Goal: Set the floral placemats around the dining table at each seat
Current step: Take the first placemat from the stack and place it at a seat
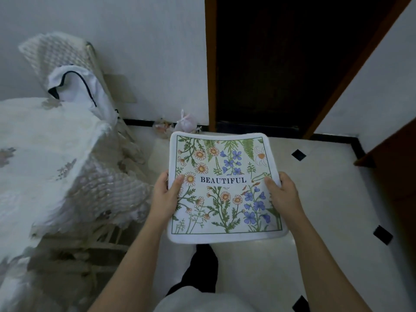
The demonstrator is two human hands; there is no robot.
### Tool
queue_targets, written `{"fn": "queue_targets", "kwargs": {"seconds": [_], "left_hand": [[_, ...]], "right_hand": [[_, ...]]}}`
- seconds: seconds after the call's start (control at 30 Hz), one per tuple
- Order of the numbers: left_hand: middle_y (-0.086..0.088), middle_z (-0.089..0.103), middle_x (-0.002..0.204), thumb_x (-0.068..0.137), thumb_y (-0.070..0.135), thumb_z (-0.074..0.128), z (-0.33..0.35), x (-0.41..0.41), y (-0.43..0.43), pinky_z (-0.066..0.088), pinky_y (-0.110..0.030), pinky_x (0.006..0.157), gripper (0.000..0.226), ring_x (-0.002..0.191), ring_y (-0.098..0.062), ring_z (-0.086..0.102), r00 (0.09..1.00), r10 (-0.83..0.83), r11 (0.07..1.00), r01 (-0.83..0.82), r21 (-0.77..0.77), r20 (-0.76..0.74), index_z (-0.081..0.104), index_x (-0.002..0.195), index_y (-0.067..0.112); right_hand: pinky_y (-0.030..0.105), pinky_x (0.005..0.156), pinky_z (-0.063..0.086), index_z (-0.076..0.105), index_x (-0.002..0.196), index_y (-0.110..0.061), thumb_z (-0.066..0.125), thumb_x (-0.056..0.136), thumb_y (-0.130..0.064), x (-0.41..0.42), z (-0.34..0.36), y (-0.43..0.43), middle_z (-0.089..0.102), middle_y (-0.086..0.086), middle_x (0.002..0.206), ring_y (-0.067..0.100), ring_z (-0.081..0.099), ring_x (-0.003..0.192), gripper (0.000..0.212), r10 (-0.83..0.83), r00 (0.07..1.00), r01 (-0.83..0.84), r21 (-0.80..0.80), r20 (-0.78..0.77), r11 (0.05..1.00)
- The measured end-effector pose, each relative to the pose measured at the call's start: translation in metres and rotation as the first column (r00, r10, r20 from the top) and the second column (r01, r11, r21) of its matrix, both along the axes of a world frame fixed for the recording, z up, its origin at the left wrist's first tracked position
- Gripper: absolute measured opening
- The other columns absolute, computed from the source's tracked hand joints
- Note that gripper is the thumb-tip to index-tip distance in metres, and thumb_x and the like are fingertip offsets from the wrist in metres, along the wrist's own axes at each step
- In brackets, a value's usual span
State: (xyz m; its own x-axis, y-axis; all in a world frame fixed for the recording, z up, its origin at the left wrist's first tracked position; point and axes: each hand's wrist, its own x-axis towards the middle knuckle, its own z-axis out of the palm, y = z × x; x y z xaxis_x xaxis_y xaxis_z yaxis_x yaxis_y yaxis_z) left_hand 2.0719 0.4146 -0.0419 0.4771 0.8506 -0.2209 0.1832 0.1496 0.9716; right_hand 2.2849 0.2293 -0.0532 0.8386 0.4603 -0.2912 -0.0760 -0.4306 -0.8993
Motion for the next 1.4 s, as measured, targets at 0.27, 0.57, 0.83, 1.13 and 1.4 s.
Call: {"fn": "queue_targets", "kwargs": {"seconds": [0.27,0.57,0.83,1.13,1.4], "left_hand": [[-0.004,0.077,0.089,0.1,0.022,0.056,0.008,0.059,0.148,0.06,-0.032,0.056,0.013,0.074,-0.02,0.076,0.999,0.052,0.999,-0.052,-0.011,0.015,0.057,0.108,0.012],[-0.001,0.075,0.085,0.1,0.022,0.058,0.016,0.094,0.273,0.057,-0.023,0.053,0.012,0.069,-0.012,0.074,0.991,0.136,0.989,-0.135,0.059,-0.014,0.057,0.107,0.013],[-0.006,0.075,0.094,0.098,0.025,0.06,-0.001,0.13,0.355,0.062,-0.037,0.065,0.013,0.08,-0.02,0.075,0.965,0.254,0.966,-0.249,0.075,-0.065,0.059,0.103,0.013],[-0.004,0.077,0.094,0.099,0.027,0.059,0.003,0.204,0.468,0.063,-0.04,0.066,0.014,0.081,-0.021,0.076,0.905,0.417,0.909,-0.413,0.06,-0.084,0.059,0.108,0.016],[-0.009,0.076,0.101,0.098,0.03,0.06,0.023,0.226,0.539,0.062,-0.05,0.07,0.022,0.084,-0.027,0.076,0.791,0.606,0.795,-0.605,0.045,-0.083,0.056,0.115,0.018]], "right_hand": [[0.028,0.061,0.053,0.059,0.098,-0.022,0.055,0.101,-0.027,0.066,0.014,0.168,0.072,0.0,0.093,0.014,0.071,0.081,0.007,0.069,0.997,-0.069,0.008,0.028,0.998],[0.028,0.065,0.05,0.057,0.104,-0.025,0.055,0.101,-0.026,0.111,0.017,0.309,0.07,-0.006,0.095,0.011,0.068,0.083,0.004,0.146,0.987,-0.147,0.001,0.061,0.989],[0.028,0.064,0.049,0.058,0.109,-0.021,0.056,0.101,-0.027,0.164,0.002,0.415,0.071,-0.002,0.099,0.014,0.069,0.086,0.01,0.238,0.971,-0.238,-0.045,0.013,0.97],[0.043,0.078,0.06,0.058,0.108,-0.021,0.057,0.1,-0.029,0.257,0.0,0.577,0.072,0.0,0.101,0.019,0.071,0.089,0.011,0.431,0.902,-0.431,-0.065,-0.013,0.9],[0.051,0.076,0.062,0.056,0.101,-0.025,0.053,0.101,-0.037,0.292,0.014,0.712,0.074,0.002,0.097,0.023,0.074,0.084,0.012,0.647,0.762,-0.647,-0.049,-0.017,0.761]]}}
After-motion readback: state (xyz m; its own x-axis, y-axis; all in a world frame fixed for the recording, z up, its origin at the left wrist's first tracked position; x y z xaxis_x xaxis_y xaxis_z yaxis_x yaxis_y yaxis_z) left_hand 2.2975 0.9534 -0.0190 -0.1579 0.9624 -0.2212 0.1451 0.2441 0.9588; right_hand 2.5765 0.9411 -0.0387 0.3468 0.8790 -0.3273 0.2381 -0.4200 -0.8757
